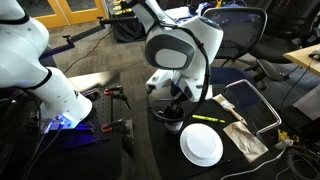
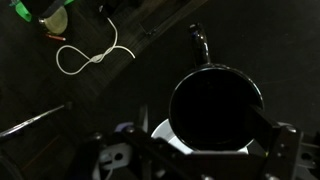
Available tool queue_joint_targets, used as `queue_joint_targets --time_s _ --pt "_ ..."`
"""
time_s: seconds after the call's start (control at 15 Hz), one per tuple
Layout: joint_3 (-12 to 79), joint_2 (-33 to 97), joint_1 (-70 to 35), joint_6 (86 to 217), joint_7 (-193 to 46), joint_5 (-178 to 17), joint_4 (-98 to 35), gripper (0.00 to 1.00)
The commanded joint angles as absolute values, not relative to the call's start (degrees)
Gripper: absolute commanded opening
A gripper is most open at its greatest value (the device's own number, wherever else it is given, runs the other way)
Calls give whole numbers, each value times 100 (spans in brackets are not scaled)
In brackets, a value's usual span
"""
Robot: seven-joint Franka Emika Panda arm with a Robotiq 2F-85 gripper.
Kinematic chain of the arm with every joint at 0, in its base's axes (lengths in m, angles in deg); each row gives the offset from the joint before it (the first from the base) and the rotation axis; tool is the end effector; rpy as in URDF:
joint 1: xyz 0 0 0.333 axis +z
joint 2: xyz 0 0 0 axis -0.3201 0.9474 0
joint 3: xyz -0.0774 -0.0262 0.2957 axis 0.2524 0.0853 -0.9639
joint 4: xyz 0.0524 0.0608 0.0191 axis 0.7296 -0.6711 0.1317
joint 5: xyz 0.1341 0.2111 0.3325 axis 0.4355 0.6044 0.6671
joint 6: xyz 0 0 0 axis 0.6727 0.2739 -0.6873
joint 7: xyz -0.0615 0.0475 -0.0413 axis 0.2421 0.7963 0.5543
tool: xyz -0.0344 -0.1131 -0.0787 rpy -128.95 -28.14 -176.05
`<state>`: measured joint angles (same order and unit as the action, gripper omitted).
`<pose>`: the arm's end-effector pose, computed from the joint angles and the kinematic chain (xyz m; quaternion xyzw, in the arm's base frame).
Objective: Remove the marker from the cup and put it on the table, then move the cup to the right and put the marker in the cup
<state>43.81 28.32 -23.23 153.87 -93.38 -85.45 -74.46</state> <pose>0.4614 -0.1685 0.1560 0.9416 -0.3141 -0.0954 0.0745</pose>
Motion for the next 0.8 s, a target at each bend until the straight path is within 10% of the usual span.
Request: queue_joint_targets --time_s 0.0,0.73 --pt "4405 2008 -2198 15297 -9779 -9129 -7983 100" --pt "3451 1698 -2203 15982 -9575 -9644 -7640 100"
